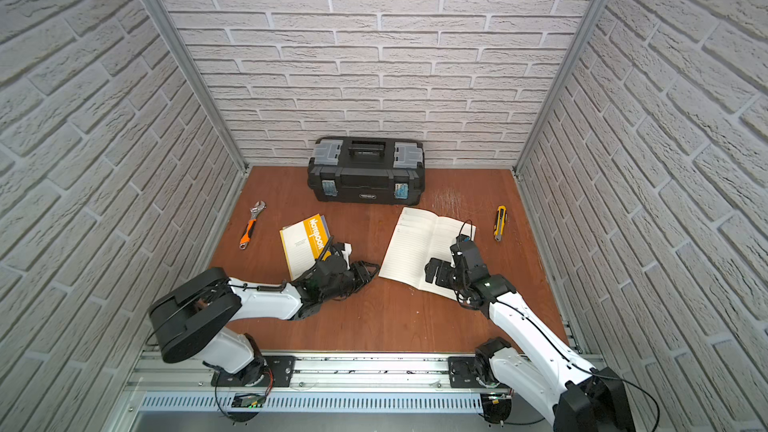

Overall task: Close the notebook
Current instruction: Close the notebook at the center of the board.

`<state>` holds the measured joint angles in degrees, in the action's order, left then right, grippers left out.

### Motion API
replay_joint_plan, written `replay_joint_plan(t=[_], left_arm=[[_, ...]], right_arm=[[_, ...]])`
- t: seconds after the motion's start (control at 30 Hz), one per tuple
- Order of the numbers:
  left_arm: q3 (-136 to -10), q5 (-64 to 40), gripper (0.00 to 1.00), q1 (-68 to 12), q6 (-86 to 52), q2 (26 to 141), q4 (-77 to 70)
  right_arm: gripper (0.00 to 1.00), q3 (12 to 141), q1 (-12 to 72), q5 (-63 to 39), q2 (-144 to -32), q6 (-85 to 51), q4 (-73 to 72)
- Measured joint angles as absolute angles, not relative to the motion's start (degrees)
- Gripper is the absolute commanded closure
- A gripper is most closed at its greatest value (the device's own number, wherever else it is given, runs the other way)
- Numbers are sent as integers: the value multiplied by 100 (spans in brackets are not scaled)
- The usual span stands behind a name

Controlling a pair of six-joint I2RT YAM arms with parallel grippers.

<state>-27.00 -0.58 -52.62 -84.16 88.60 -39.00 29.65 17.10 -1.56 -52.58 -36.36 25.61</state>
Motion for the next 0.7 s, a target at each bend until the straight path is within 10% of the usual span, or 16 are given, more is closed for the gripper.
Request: replay_joint_plan(t=[0.7], left_arm=[[-3100,250,53,-5695,-9417,10049,-4912]], right_arm=[[0,2331,1461,-427,-5638,-4027,1813]])
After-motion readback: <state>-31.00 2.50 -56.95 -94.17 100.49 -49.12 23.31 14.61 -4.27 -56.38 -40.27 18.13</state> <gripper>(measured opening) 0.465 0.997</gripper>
